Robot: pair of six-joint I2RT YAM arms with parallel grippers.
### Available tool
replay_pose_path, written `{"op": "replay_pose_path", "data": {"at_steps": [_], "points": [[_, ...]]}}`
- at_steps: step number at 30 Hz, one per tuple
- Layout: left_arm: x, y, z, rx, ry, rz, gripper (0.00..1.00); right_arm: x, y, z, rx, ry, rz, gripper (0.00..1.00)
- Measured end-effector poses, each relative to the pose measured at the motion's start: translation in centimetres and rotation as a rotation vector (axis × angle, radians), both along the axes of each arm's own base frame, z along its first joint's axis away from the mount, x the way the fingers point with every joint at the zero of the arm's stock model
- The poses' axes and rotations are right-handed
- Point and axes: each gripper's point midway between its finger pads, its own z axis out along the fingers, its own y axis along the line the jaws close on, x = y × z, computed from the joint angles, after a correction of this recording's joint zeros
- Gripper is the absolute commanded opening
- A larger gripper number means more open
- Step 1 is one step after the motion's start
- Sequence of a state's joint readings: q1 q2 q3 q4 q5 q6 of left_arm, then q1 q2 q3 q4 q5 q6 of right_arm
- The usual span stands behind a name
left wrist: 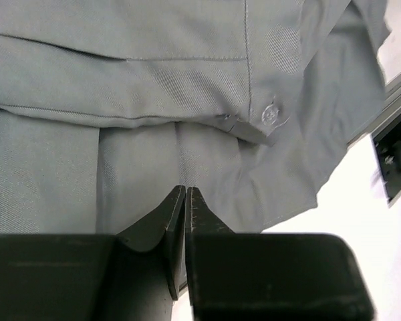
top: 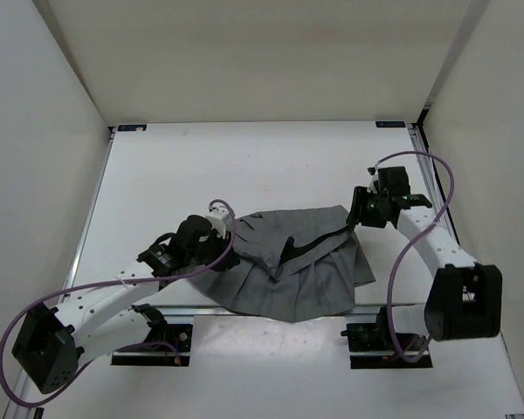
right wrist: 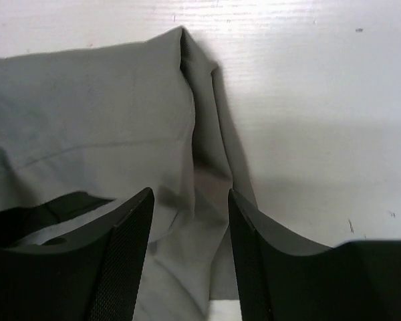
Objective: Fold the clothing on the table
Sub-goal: Flatten the skirt out
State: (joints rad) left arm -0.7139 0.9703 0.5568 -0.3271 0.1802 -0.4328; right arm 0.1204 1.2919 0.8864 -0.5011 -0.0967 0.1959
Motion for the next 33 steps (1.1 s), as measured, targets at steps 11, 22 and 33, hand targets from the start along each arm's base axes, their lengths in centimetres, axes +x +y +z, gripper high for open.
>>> {"op": "replay_pose_path", "data": {"at_steps": [11, 22, 33], "points": [[-0.5, -1.3, 1.9, -0.088, -0.013, -0.002, 0.46, 3.1, 0.9, -1.7, 0.06, 0.052, 0.007, 0.0], [-0.8, -2.0, 0.6, -0.14, 0.033, 0.045, 0.98, 2.3, 0.2, -1.8, 0.046, 0.047, -0.004, 0.0], [1.5, -4.1, -0.8, -0.211, 0.124, 0.212, 0.31, 2.1, 1.1, -1.6, 0.034, 0.04, 0.023, 0.0]]}}
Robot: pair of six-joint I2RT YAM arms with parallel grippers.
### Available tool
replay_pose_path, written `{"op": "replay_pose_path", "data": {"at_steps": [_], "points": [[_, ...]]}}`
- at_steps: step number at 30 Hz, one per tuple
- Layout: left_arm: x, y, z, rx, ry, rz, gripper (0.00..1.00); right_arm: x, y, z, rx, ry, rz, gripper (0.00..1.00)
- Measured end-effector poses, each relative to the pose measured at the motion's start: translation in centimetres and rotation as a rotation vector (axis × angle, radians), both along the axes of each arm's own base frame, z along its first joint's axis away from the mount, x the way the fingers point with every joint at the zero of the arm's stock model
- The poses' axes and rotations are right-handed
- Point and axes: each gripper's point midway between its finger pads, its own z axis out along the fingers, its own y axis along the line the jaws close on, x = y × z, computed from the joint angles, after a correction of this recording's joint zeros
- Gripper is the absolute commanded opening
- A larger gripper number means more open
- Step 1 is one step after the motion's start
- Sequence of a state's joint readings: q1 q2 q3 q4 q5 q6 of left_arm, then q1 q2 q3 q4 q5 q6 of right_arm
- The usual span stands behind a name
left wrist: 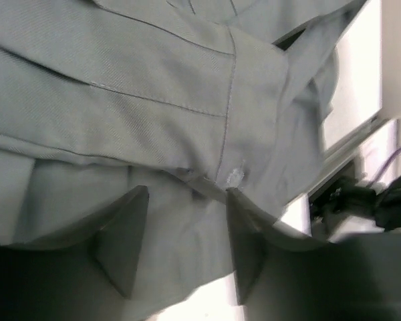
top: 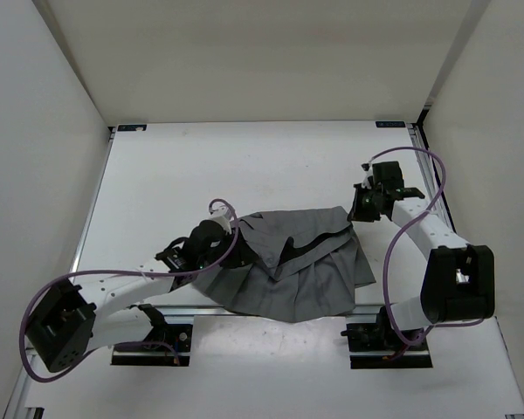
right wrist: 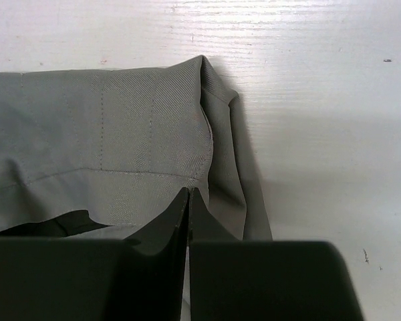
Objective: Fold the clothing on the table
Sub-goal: Flatten the skirt out
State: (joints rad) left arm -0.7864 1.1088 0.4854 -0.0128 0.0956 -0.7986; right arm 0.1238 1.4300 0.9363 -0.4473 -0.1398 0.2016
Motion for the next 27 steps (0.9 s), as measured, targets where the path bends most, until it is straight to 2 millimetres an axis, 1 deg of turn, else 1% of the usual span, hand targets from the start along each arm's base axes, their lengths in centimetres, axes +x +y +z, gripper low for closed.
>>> {"op": "replay_pose_path", "data": {"at_steps": [1, 2, 3, 4, 6, 9, 12, 15, 22, 24, 27], "points": [[0.2, -0.1, -0.1, -0.016, 0.017, 0.024, 0.27, 0.0, 0.0, 0.1, 0.0, -0.003, 0.001, 0.0], [0.3, 0.0, -0.2, -0.035, 0.029, 0.047, 0.28, 0.0, 0.0, 0.2, 0.001, -0.008, 0.002, 0.01], [0.2, 0.2, -0.3, -0.056, 0.046, 0.079, 0.42, 0.0, 0.0, 0.4, 0.001, -0.013, 0.001, 0.0], [0.1, 0.6, -0.5, -0.065, 0.054, 0.111, 0.48, 0.0, 0.0, 0.5, 0.002, -0.017, 0.002, 0.0], [0.0, 1.5, -0.3, -0.089, 0.066, 0.189, 0.65, 0.0, 0.1, 0.9, 0.004, -0.03, 0.001, 0.0], [0.7, 2.0, 1.5, -0.159, 0.058, 0.274, 0.71, 0.1, 0.2, 1.7, 0.01, -0.054, 0.004, 0.0], [1.8, 2.7, 2.4, -0.21, 0.069, 0.359, 0.7, 0.0, 0.4, 2.0, 0.013, -0.064, 0.011, 0.0], [2.1, 2.9, 2.0, -0.223, 0.1, 0.408, 0.69, 0.0, 0.4, 2.0, 0.013, -0.064, 0.012, 0.0], [1.6, 2.5, -1.3, -0.155, 0.191, 0.443, 0.68, 0.1, 0.3, 2.1, 0.014, -0.068, 0.007, 0.0], [1.3, 2.5, -2.2, -0.132, 0.212, 0.445, 0.67, 0.0, 0.2, 2.2, 0.014, -0.071, 0.006, 0.0], [1.5, 2.3, -3.4, -0.113, 0.235, 0.456, 0.61, 0.0, 0.2, 2.5, 0.021, -0.081, 0.007, 0.0]]}}
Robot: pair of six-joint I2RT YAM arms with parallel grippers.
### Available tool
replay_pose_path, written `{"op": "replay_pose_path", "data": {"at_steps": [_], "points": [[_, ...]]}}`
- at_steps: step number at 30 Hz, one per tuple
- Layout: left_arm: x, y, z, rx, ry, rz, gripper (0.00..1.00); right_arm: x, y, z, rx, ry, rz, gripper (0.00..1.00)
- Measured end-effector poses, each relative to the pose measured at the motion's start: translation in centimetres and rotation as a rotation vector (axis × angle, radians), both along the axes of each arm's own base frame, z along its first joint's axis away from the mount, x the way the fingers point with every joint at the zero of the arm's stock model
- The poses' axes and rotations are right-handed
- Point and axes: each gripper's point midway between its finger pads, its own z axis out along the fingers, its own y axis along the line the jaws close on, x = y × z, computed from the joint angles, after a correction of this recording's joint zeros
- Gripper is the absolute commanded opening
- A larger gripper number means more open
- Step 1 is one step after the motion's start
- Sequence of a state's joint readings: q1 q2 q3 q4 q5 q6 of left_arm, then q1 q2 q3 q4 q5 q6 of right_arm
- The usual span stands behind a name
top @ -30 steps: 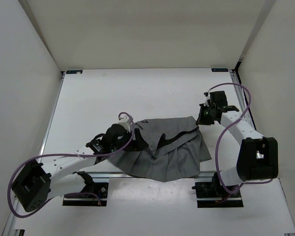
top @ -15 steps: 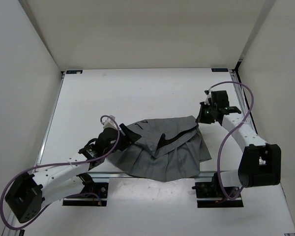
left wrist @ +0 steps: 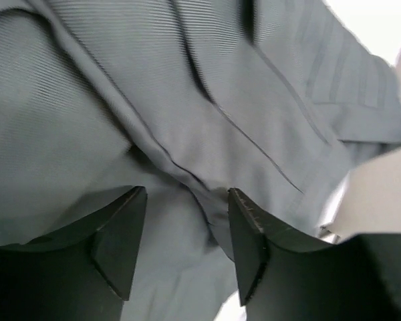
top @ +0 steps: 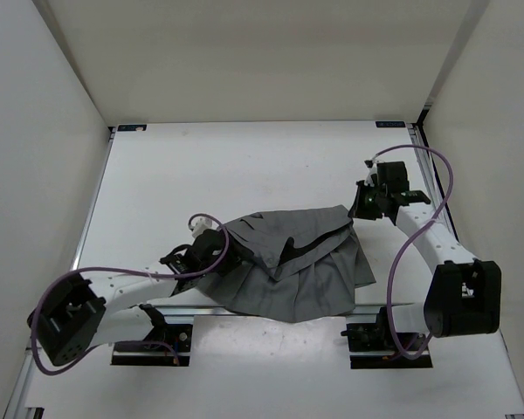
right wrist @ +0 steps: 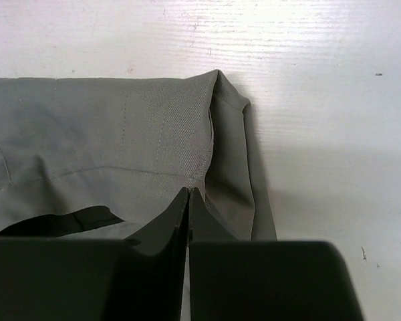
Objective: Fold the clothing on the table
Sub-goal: Flatten the skirt out
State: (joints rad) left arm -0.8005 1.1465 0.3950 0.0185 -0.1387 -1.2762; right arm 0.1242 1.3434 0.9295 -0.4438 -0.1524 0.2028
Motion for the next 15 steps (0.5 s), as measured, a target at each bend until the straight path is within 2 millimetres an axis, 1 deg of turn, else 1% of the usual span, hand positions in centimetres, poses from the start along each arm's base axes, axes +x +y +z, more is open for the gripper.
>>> {"op": "replay_pose_path", "data": {"at_steps": [3, 5, 6, 7, 8, 11, 13, 15], "points": [[0.2, -0.1, -1.5, 0.026, 0.026, 0.006, 0.57, -0.3, 0.1, -0.1, 0.004, -0.001, 0.004, 0.0], [0.4, -0.1, -2.5, 0.046, 0.042, 0.012, 0.46, -0.5, 0.2, -0.3, 0.006, 0.004, 0.008, 0.0], [0.5, -0.1, -2.8, 0.048, 0.045, 0.017, 0.31, -0.6, 0.2, -0.5, 0.005, 0.008, 0.008, 0.0], [0.7, -0.2, -3.0, 0.05, 0.049, 0.021, 0.19, -0.7, 0.2, -0.6, 0.005, 0.01, 0.009, 0.0], [1.1, -0.3, -3.0, 0.052, 0.046, 0.022, 0.0, -0.9, 0.2, -0.8, 0.005, 0.013, 0.01, 0.0], [2.1, -1.0, -2.5, 0.053, 0.027, 0.019, 0.0, -1.6, 0.4, -1.1, 0.007, 0.019, 0.016, 0.0], [2.6, -1.4, -1.6, 0.042, 0.005, 0.014, 0.0, -1.9, 0.5, -1.1, 0.008, 0.017, 0.018, 0.0], [2.9, -1.4, -0.6, 0.029, -0.022, 0.012, 0.0, -2.0, 0.6, -1.0, 0.009, 0.012, 0.021, 0.0]]}}
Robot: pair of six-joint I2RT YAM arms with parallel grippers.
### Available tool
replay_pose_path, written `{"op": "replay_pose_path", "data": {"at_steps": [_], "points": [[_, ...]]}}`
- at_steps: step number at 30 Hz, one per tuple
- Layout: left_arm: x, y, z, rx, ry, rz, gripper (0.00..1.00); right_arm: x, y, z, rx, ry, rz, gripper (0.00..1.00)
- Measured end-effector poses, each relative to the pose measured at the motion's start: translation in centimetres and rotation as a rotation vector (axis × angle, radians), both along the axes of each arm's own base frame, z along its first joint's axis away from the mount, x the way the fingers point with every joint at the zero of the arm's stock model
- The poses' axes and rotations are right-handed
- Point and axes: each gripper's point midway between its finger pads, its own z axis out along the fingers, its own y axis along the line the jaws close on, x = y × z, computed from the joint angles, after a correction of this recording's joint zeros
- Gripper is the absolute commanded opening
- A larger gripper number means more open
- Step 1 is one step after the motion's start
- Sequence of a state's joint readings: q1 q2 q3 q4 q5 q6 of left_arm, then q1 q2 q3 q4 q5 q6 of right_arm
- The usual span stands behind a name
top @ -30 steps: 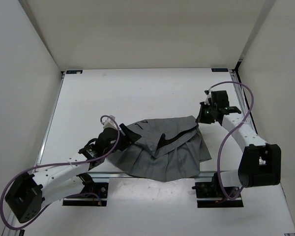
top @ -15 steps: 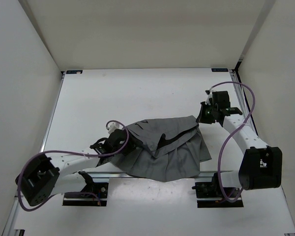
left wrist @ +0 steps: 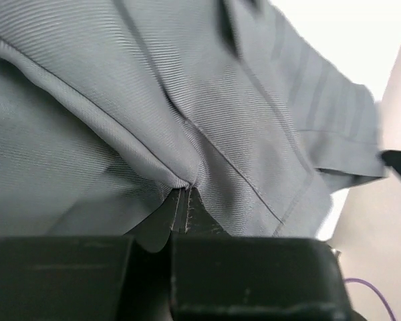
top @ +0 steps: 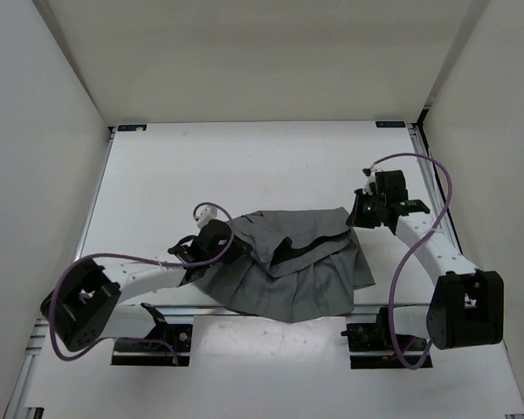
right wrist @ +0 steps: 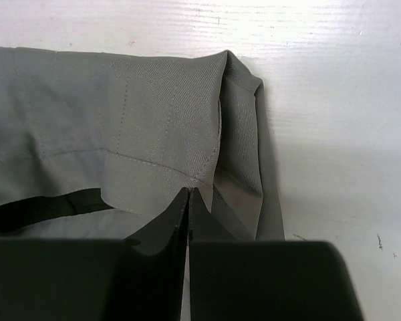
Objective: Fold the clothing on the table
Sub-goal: Flatten the skirt out
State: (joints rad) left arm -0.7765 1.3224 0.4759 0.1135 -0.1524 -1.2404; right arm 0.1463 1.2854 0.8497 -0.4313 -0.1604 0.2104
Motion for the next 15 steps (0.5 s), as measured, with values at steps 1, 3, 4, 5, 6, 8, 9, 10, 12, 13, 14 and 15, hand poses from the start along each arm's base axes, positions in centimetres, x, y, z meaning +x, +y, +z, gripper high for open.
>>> {"op": "replay_pose_path", "data": {"at_steps": [1, 3, 4, 5, 6, 8, 9, 10, 12, 13, 14, 15], "points": [[0.1, 0.2, 0.6, -0.005, -0.016, 0.0, 0.0, -0.1, 0.0, 0.0, 0.0, -0.004, -0.001, 0.0], [0.7, 1.0, 2.4, -0.023, -0.06, 0.012, 0.0, -0.5, -0.1, -0.1, 0.001, -0.003, -0.002, 0.0], [1.0, 1.8, 3.5, -0.036, -0.089, 0.028, 0.0, -0.7, -0.1, -0.2, 0.0, -0.001, -0.004, 0.0], [1.4, 2.7, 4.6, -0.047, -0.119, 0.048, 0.0, -0.9, -0.3, -0.4, -0.003, 0.006, -0.008, 0.0], [1.7, 3.6, 5.6, -0.058, -0.147, 0.067, 0.0, -1.2, -0.4, -0.6, -0.006, 0.014, -0.012, 0.0], [1.9, 5.7, 7.0, -0.068, -0.194, 0.107, 0.0, -1.6, -0.9, -1.2, -0.013, 0.039, -0.034, 0.0], [1.9, 6.8, 7.2, -0.067, -0.208, 0.126, 0.0, -1.7, -1.3, -1.5, -0.015, 0.05, -0.047, 0.0], [1.8, 7.8, 7.2, -0.066, -0.214, 0.139, 0.0, -1.9, -1.6, -1.7, -0.014, 0.064, -0.062, 0.0], [1.0, 8.9, 6.5, -0.068, -0.202, 0.138, 0.0, -2.1, -1.9, -2.0, -0.001, 0.087, -0.082, 0.0], [0.3, 9.3, 5.7, -0.066, -0.185, 0.126, 0.0, -2.1, -2.2, -2.3, -0.007, 0.102, -0.091, 0.0], [-0.1, 10.0, 4.6, -0.05, -0.164, 0.135, 0.0, -2.2, -2.7, -2.7, -0.023, 0.114, -0.109, 0.01], [-0.7, 10.8, 3.4, -0.033, -0.142, 0.148, 0.0, -2.3, -3.4, -3.0, -0.04, 0.129, -0.132, 0.01]]}}
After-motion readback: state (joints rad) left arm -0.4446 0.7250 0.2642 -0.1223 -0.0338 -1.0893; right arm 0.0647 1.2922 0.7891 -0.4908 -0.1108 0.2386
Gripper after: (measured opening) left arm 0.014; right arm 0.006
